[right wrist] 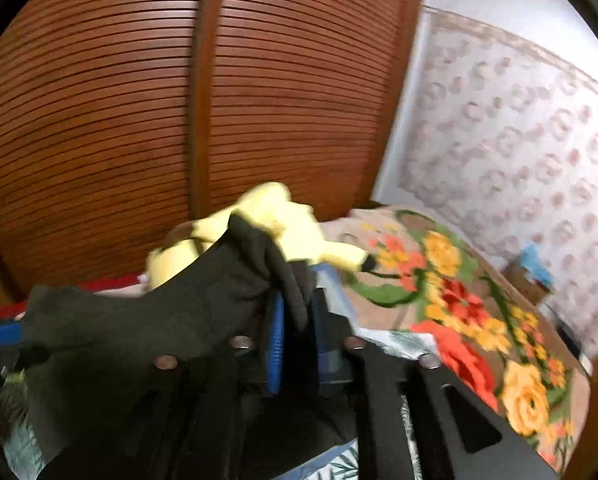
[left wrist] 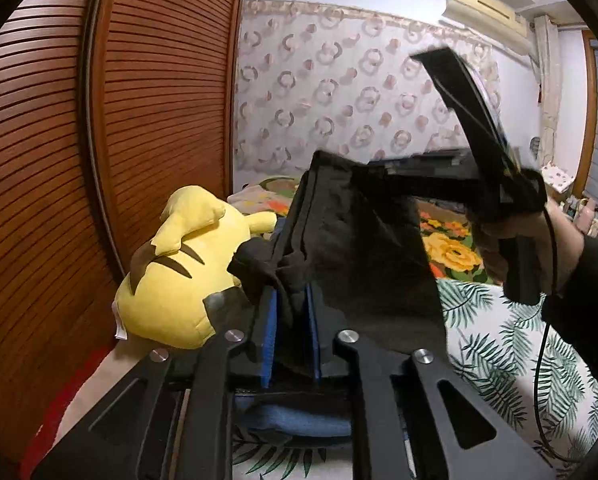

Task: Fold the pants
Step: 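Lower the shorts onto the folded jeans stack with both tools and open them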

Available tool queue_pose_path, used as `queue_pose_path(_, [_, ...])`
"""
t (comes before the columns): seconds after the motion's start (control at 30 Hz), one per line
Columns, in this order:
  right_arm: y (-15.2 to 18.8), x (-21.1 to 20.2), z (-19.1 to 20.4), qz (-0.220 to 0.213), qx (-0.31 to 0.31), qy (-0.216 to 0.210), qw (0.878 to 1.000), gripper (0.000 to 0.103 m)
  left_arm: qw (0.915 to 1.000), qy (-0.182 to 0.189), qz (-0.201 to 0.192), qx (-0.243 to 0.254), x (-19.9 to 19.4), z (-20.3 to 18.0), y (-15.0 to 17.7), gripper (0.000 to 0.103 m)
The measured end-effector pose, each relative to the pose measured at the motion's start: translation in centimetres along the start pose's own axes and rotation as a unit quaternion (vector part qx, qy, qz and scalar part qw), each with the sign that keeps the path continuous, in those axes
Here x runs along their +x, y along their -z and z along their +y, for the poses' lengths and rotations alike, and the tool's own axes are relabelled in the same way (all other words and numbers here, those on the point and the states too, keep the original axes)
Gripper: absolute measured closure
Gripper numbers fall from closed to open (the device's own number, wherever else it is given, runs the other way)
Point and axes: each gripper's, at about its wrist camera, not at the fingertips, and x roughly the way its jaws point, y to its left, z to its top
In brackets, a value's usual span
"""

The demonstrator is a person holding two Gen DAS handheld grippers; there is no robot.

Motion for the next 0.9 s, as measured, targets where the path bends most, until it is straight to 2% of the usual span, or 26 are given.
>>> queue_pose_path(0.1, [-1.1, -0.5, -0.2, -0.011, 0.023, 0.003, 1.000, 0.073, 1.0000, -0.001, 0.009, -0.001, 0.3, 0.1, 0.2, 0.085])
queue_pose_path(0.2, [-1.4, -1.7, -0.4, -0.023, 0.031, -0.003, 0.999, 0.072, 0.9999, -0.003, 0.017, -0.002, 0.4, 0.3, 0.4, 0.080])
queue_pose_path(0.33, [-0.1, -3.1, -0.7, -0.023, 0.026, -0.027, 0.999, 0.073, 0.9997, -0.006, 0.021, -0.007, 0.5, 0.8, 0.5, 0.061])
queue_pose_path(0.47, [2.1, -3.0, -2.1, 0.004, 0.037, -0.042, 0.998, 0.073, 0.9995, 0.000, 0.027, -0.018, 0.8, 1.3, 0.5, 0.055])
queue_pose_path(0.53, [2.9, -2.5, -2.7, 0.017, 0.037, -0.024, 0.999, 0.073, 0.9992, 0.003, 0.031, -0.024, 0.9, 1.4, 0.7, 0.054])
queue_pose_path(0.6, [2.8, -1.0, -3.7, 0.039, 0.058, 0.017, 0.997, 0.073, 0.9990, 0.002, 0.038, -0.025, 1.1, 1.4, 0.8, 0.054])
queue_pose_path(0.7, [2.6, 0.7, -5.3, 0.050, 0.092, 0.028, 0.994, 0.073, 0.9988, 0.001, 0.043, -0.023, 1.1, 1.2, 0.9, 0.054])
queue_pose_path(0.73, [2.5, 0.9, -5.6, 0.048, 0.098, 0.029, 0.994, 0.073, 0.9989, 0.000, 0.043, -0.018, 1.0, 1.1, 1.0, 0.050])
queue_pose_path(0.77, [2.4, 0.8, -5.9, 0.045, 0.107, 0.027, 0.993, 0.073, 0.9989, -0.002, 0.044, -0.017, 1.0, 1.1, 1.0, 0.040])
queue_pose_path(0.83, [2.2, 0.5, -5.9, 0.038, 0.114, 0.025, 0.992, 0.073, 0.9988, -0.002, 0.044, -0.021, 0.9, 1.4, 0.9, 0.030])
queue_pose_path(0.9, [2.1, 0.1, -5.4, 0.033, 0.111, 0.026, 0.993, 0.073, 0.9986, 0.002, 0.048, -0.024, 0.9, 1.6, 0.8, 0.026])
